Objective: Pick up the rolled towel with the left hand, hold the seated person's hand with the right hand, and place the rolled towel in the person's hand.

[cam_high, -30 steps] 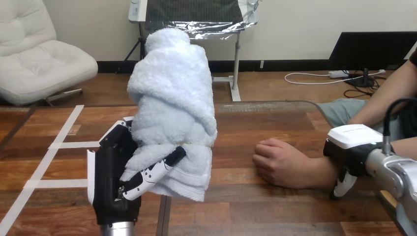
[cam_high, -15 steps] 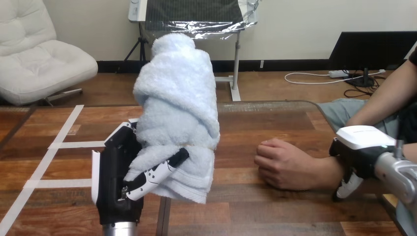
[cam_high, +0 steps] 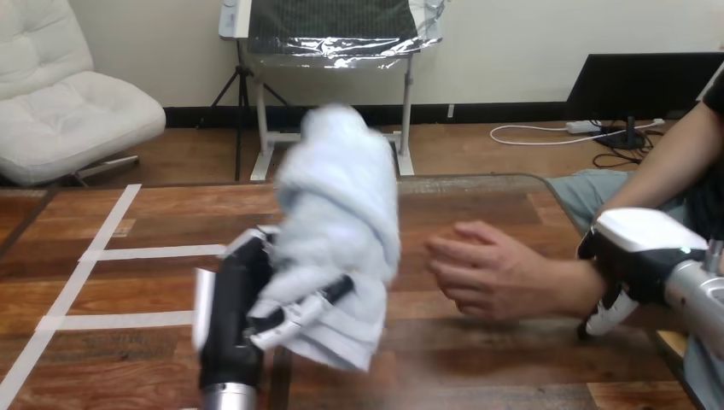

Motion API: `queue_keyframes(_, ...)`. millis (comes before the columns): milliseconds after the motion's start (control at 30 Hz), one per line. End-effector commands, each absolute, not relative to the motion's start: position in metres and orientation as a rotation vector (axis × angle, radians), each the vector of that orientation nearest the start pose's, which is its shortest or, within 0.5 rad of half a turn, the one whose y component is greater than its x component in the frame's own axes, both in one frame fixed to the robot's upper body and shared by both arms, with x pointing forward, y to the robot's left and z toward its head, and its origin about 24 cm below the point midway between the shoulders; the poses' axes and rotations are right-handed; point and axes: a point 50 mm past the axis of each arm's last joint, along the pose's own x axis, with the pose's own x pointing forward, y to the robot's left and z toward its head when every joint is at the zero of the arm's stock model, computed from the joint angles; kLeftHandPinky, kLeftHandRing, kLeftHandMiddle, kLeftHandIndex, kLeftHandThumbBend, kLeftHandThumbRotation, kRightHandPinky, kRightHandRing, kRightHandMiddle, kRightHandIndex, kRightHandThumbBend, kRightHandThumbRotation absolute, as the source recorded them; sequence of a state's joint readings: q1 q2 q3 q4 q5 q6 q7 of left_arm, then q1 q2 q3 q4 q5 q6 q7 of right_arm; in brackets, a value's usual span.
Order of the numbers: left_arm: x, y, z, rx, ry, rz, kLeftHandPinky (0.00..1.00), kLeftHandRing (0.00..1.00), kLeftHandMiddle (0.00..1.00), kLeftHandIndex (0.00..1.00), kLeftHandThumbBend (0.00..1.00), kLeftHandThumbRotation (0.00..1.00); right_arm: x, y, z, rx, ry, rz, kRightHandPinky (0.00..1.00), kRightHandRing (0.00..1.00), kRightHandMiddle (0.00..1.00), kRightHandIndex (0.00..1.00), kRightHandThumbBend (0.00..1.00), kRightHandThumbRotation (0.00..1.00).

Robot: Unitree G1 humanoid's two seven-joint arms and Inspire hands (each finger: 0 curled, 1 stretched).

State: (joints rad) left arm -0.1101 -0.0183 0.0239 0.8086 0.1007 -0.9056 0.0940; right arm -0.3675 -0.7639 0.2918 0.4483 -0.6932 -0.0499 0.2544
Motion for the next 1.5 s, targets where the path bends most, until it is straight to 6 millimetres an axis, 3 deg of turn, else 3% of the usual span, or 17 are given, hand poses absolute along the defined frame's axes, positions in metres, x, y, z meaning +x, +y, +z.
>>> queue_keyframes(0, 0.261, 0.137, -0.011, 0.131, -0.24, -0.033, 0.28, 0.35, 0.42, 0.5, 0.61, 0.0, 0.319, -0.264, 0.105, -1.435, 0.137, 0.234, 0.15, 0.23, 0.33, 0.39, 0.69, 0.0)
queue_keyframes(600, 0.275, 0.137, -0.029, 0.291, -0.088, -0.099, 0.28, 0.34, 0.42, 0.5, 0.64, 0.07, 0.313, -0.262, 0.126, -1.424, 0.072, 0.169, 0.12, 0.2, 0.29, 0.36, 0.71, 0.0)
queue_keyframes(1467, 0.28, 0.114, -0.028, 0.349, -0.09, -0.156, 0.26, 0.33, 0.42, 0.49, 0.63, 0.17, 0.303, -0.253, 0.145, -1.408, -0.022, 0.14, 0.13, 0.19, 0.29, 0.34, 0.75, 0.0)
